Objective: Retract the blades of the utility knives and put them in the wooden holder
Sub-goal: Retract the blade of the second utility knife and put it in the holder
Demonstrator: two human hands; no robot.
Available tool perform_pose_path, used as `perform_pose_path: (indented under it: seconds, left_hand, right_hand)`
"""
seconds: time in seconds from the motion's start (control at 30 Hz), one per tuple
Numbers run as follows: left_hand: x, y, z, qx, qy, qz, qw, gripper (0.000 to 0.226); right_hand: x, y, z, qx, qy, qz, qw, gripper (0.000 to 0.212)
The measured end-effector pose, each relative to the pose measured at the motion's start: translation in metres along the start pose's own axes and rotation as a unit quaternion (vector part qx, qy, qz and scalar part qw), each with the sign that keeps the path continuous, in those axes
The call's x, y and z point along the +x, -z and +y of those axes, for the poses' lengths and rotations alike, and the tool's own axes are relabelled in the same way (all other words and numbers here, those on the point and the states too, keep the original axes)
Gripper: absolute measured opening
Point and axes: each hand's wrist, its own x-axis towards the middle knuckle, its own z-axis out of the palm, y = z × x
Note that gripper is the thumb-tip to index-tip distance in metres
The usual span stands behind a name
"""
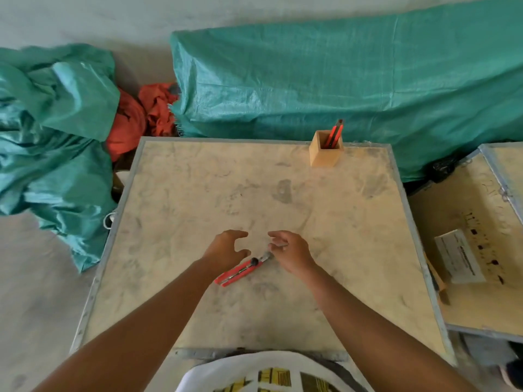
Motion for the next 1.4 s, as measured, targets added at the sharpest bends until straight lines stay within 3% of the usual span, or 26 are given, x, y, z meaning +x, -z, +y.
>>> perform_pose_path:
  seconds: [0.2,0.33,0.57,0.73,0.93,1.07,1.27,1.4]
  left_hand:
    - [-0.037,-0.026,-0.050,0.032,0.017,-0.014,0.999,0.057]
    - [-0.047,-0.038,-0.066,0.078,-0.010,0.010,0.997,0.048]
    - [-0.047,-0.043,-0.073,0.031,-0.055,0.016,0.998,0.023]
    - [-0.054,-0.044,-0.073,-0.016,-0.084,0.042,0.995,0.024]
    - [-0.065,-0.035,-0.067,-0.107,-0.120,0.055,0.985,0.039]
    - [-0.076,-0.021,-0.051,-0.159,-0.088,-0.032,0.983,0.041]
    - [-0.095,0.001,-0.011,-0.290,-0.088,-0.129,0.944,0.050]
    - [-0.107,-0.003,0.016,-0.307,-0.105,-0.092,0.941,0.061]
  right_hand:
    - [-0.034,-0.061,0.017,-0.053,-0.045,-0.043,0.997,0.046]
    - [-0.039,-0.083,0.018,-0.059,-0.074,-0.019,0.995,0.056]
    - [-0.031,-0.095,0.016,0.059,-0.137,0.045,0.988,0.033]
    - [-0.034,-0.095,0.014,0.175,-0.153,0.097,0.968,0.016]
    - [-0.039,-0.070,0.005,0.210,-0.097,0.112,0.966,0.015]
    - [-0.043,-0.041,-0.003,0.205,-0.046,0.093,0.973,0.013]
    - [-0.046,0.004,-0.023,0.209,0.021,0.049,0.976,0.019]
    - [-0.048,0.033,-0.029,0.212,0.058,0.016,0.976,0.022]
